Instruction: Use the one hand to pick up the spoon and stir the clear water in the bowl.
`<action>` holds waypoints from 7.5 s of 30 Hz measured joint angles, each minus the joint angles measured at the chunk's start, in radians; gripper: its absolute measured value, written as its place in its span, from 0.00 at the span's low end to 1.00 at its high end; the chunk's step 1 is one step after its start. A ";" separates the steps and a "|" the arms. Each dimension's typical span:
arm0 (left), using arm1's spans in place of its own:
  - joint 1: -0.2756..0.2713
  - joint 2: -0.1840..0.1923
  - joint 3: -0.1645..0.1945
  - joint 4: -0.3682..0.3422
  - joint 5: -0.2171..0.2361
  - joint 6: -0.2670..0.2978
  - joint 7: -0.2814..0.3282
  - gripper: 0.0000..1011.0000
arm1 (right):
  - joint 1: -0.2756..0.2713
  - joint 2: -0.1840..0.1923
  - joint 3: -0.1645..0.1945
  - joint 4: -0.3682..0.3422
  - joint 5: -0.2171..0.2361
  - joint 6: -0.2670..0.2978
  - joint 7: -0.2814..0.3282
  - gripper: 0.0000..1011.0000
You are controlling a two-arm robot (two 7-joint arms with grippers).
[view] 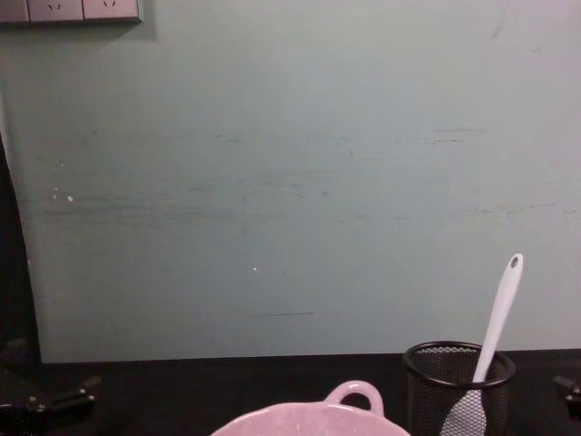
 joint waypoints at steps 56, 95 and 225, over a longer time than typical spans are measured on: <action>0.000 0.000 0.000 0.000 0.000 0.000 0.000 1.00 | -0.019 -0.018 0.218 -0.084 0.564 0.335 0.352 0.99; 0.000 0.000 0.000 0.000 0.000 0.000 0.000 1.00 | 0.289 -0.139 0.075 0.182 0.689 0.454 0.352 0.99; 0.000 0.000 0.000 0.000 0.000 0.000 0.000 1.00 | 0.301 -0.154 -0.244 0.028 0.269 0.077 0.755 0.11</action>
